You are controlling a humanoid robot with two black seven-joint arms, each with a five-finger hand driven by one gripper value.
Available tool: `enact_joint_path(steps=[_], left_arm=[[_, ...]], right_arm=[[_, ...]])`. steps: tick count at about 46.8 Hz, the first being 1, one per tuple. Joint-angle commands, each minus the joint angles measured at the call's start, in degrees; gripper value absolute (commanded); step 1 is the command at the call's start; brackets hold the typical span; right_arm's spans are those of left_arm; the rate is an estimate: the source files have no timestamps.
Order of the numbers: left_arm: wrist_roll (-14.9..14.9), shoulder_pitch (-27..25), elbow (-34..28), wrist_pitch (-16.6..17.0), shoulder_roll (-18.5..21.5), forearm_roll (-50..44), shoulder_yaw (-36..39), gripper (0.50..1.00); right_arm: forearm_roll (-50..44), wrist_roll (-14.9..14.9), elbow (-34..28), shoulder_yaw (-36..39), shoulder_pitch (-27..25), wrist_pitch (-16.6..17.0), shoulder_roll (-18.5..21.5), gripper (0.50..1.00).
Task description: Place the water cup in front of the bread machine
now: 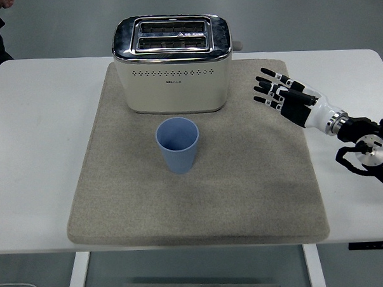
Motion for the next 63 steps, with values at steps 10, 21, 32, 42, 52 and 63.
enact_joint_path(steps=[10, 21, 32, 42, 52, 63], left_arm=[[0.0, 0.0, -0.1, 0.0, 0.0, 0.0, 0.1, 1.0], [0.0, 0.0, -0.1, 0.0, 0.0, 0.0, 0.1, 1.0], [0.0, 0.0, -0.1, 0.0, 0.0, 0.0, 0.1, 1.0], [0.0, 0.0, -0.1, 0.0, 0.0, 0.0, 0.0, 1.0], [0.0, 0.0, -0.1, 0.0, 0.0, 0.0, 0.1, 1.0], [0.0, 0.0, -0.1, 0.0, 0.0, 0.0, 0.1, 1.0]], right_arm=[[3.4, -1.6, -2.2, 1.2, 0.9, -4.4, -0.1, 0.924], [3.3, -1.7, -2.5, 3.5, 0.9, -9.2, 0.5, 0.921], [2.3, 0.6, -2.6, 4.8, 0.9, -9.2, 0.5, 0.924], [1.8, 1.0, -2.5, 4.8, 1.0, -8.6, 0.4, 0.924], [0.7, 2.5, -2.6, 4.8, 1.8, -8.7, 0.3, 0.924], [0.7, 2.5, -2.6, 4.8, 1.8, -8.6, 0.3, 0.924]])
